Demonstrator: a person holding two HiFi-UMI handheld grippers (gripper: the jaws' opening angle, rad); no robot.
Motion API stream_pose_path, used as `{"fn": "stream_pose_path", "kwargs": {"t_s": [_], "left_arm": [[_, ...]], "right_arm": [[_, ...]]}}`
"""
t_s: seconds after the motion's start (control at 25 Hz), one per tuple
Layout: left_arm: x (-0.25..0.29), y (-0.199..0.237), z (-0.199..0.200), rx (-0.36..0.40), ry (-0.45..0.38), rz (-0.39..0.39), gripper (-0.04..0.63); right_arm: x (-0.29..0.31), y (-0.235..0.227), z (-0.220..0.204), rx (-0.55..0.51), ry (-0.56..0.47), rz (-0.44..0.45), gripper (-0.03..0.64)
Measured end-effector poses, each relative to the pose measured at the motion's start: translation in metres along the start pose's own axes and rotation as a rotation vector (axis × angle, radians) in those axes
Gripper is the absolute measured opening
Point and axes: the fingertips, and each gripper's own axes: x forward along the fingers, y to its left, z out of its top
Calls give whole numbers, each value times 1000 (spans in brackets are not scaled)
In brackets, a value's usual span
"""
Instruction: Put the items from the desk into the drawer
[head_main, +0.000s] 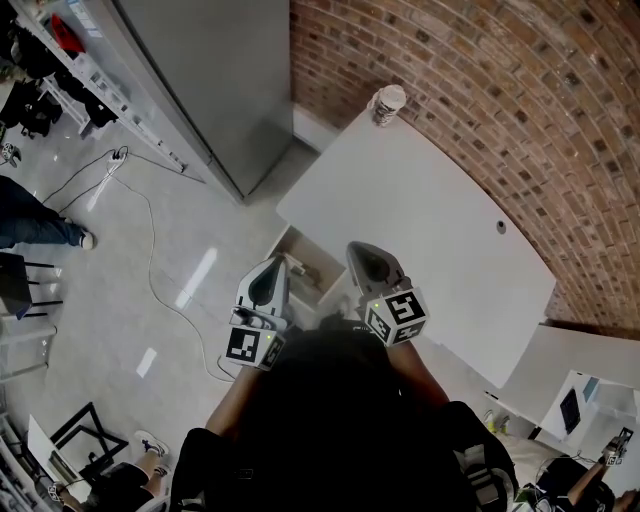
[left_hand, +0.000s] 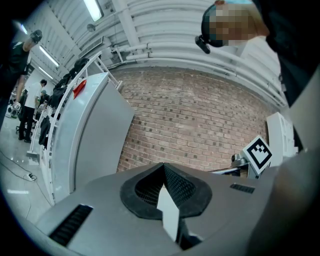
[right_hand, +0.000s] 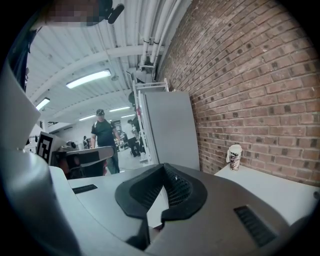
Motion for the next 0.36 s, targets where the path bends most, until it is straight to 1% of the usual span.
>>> {"fn": "stream_pose_path", "kwargs": {"t_s": [0.24,0.36], "left_arm": [[-1,0,0,-4,-7,-3,5],[1,0,8,-23,-64,-12,5]], "right_arm": [[0,2,-1,3,-2,4,2],[0,2,-2,1,3,3,1]]}}
